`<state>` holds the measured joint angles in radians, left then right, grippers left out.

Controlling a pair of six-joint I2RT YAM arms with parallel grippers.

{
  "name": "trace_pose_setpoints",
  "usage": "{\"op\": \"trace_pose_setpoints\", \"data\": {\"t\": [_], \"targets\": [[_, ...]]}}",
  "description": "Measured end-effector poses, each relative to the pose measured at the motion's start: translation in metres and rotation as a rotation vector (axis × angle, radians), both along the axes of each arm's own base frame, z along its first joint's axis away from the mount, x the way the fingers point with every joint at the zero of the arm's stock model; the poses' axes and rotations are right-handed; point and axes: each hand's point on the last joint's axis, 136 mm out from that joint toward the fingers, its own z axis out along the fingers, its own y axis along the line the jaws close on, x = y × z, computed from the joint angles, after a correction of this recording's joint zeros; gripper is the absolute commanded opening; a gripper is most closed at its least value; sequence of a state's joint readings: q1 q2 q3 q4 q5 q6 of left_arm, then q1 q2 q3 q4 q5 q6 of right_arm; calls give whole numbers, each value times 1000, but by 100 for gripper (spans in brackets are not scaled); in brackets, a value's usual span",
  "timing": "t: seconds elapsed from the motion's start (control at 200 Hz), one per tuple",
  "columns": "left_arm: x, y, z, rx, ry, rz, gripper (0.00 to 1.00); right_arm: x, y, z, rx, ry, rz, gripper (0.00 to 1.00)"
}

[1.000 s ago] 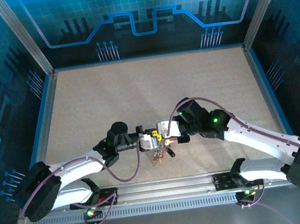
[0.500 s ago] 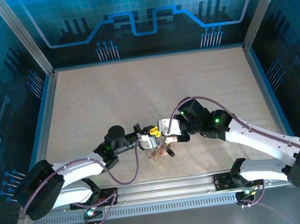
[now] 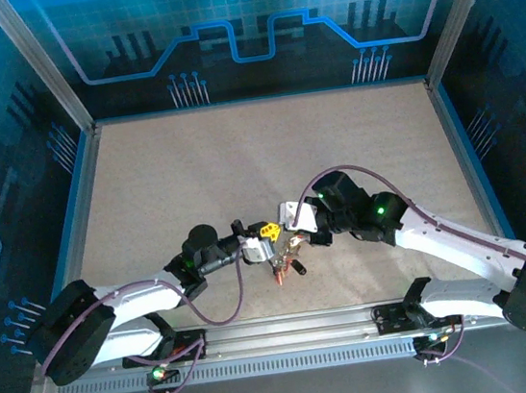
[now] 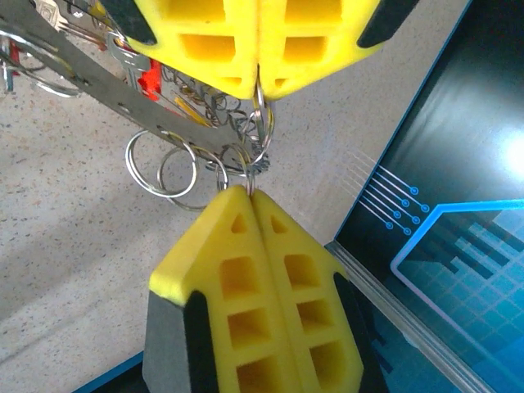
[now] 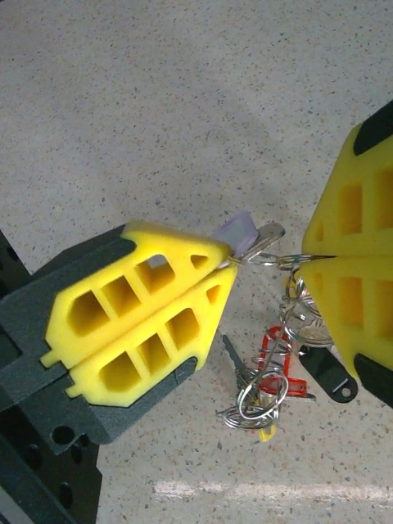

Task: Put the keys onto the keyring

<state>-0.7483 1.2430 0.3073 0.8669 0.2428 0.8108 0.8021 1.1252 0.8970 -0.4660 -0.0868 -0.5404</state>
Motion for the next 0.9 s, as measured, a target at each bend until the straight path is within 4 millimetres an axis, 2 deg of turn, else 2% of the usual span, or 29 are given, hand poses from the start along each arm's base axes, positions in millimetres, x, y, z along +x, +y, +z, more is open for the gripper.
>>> {"op": "trace_pose_setpoints", "data": {"t": [0.125, 0.15, 0.16, 0.175, 0.18, 0.2, 0.295, 0.555, 0.795, 0.9], "targets": [[0, 1, -7, 6, 6, 3, 0, 1, 2, 1, 18, 4, -12, 0], [0, 1, -7, 6, 6, 3, 7, 1, 2, 1, 21, 7, -15, 0], [0, 1, -7, 5, 6, 4, 13, 1, 2, 1, 22, 8, -16, 0], [0, 1, -7, 5, 7, 4, 17, 1, 2, 1, 23, 9, -17, 0], [0, 1, -8, 6, 5, 4, 21, 1, 2, 1, 23, 10, -18, 0], [0, 1, -7, 3, 8, 5, 26, 1, 2, 1, 25, 12, -19, 0], [1, 1, -9, -6, 28, 12, 33, 1, 4, -1, 37, 19, -22, 0], [-1, 3, 1, -40, 54, 20, 37, -3, 4, -14, 34, 46, -14, 0], [-11, 5, 47, -68, 43, -28, 37, -3, 8, -13, 58, 41, 1, 0], [-13, 3, 49, -45, 77, -49, 37, -3, 9, -14, 61, 39, 11, 0]]}}
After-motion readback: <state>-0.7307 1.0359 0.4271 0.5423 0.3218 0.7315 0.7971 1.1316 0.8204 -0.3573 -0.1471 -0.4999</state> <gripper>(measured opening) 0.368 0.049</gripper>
